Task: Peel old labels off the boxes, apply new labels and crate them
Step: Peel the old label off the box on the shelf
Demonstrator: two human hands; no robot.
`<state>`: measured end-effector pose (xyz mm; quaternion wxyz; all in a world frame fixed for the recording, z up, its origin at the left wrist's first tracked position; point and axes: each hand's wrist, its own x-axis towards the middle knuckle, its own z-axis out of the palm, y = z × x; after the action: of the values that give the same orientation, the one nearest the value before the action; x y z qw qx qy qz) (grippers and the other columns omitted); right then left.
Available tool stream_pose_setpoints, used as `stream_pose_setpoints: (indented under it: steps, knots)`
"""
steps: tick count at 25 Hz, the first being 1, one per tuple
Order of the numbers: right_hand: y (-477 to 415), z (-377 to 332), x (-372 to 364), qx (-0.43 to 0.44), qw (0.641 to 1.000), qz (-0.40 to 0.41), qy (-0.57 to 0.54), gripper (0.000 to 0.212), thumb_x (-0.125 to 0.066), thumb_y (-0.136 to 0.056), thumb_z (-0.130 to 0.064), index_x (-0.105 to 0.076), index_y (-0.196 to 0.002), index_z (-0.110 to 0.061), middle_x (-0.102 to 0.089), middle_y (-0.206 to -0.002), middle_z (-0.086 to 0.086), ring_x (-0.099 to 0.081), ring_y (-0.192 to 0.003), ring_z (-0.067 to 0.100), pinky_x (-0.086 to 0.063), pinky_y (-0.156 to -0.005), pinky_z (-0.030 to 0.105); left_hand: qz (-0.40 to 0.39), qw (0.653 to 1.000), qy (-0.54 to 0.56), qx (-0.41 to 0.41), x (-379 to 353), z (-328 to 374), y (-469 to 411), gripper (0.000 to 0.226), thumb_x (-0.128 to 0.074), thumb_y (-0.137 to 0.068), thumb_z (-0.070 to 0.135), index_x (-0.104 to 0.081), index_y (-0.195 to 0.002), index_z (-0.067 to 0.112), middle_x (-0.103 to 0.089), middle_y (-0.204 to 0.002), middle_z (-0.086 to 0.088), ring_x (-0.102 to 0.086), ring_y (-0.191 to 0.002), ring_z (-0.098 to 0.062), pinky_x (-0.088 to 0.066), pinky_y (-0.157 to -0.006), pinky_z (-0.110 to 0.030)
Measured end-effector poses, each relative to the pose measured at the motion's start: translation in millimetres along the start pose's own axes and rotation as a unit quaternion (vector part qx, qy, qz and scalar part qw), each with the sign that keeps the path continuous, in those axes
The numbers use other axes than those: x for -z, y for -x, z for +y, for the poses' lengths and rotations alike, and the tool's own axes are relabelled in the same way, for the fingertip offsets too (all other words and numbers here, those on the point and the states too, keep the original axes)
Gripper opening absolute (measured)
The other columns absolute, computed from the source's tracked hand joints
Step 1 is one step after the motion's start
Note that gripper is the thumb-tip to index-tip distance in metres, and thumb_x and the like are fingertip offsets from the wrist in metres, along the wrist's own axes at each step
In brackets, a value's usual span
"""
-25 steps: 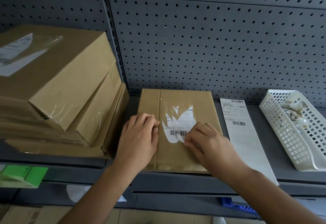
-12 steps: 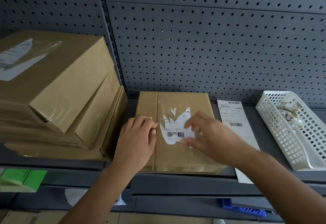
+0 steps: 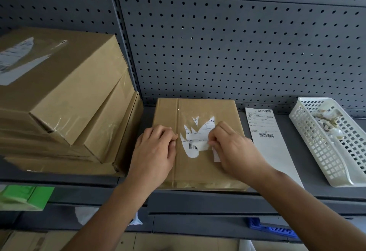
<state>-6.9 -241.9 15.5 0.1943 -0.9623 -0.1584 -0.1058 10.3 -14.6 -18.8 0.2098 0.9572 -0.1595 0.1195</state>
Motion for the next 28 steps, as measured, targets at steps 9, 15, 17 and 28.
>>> stream_pose_setpoints:
  steps: [9, 15, 17, 28]
  knots:
    - [-37, 6, 3, -0.072, 0.968, 0.108, -0.213, 0.014, -0.046, -0.101, -0.008, -0.049, -0.092, -0.018, -0.045, -0.100, -0.007, -0.059, -0.080, 0.023, -0.055, -0.058, 0.028, 0.002, 1.000, -0.001, 0.005, 0, 0, 0, 0.018, -0.051, -0.096, 0.027, -0.063, -0.109, 0.024, -0.058, -0.118, 0.009, -0.051, -0.110, -0.017, -0.049, -0.093, -0.040]
    - [-52, 7, 16, -0.192, 0.905, 0.127, -0.358, 0.012, -0.042, -0.103, -0.010, -0.048, -0.093, -0.012, -0.066, -0.091, 0.005, -0.072, -0.070, 0.018, -0.058, -0.068, 0.053, -0.007, 1.000, -0.007, 0.008, 1, 1, 0, 0.020, -0.047, -0.097, 0.029, -0.062, -0.110, 0.025, -0.057, -0.121, 0.009, -0.050, -0.112, -0.016, -0.048, -0.095, -0.039]
    - [-59, 5, 30, -0.172, 0.879, 0.167, -0.412, 0.014, -0.039, -0.103, -0.005, -0.047, -0.093, -0.010, -0.066, -0.089, 0.006, -0.071, -0.079, 0.023, -0.060, -0.075, 0.048, -0.009, 1.000, -0.009, 0.011, 1, 2, -1, 0.019, -0.047, -0.097, 0.029, -0.062, -0.108, 0.025, -0.057, -0.121, 0.009, -0.051, -0.112, -0.016, -0.049, -0.095, -0.039]
    - [-15, 16, 47, -0.249, 0.900, 0.034, -0.357, 0.041, -0.034, -0.085, 0.007, -0.071, -0.072, -0.006, -0.071, -0.075, 0.002, -0.059, -0.064, 0.012, -0.048, -0.069, 0.036, -0.020, 0.998, -0.012, -0.050, 7, 13, -7, 0.047, -0.064, -0.085, 0.002, -0.064, -0.122, 0.030, -0.055, -0.121, 0.010, -0.050, -0.116, -0.015, -0.044, -0.104, -0.040]
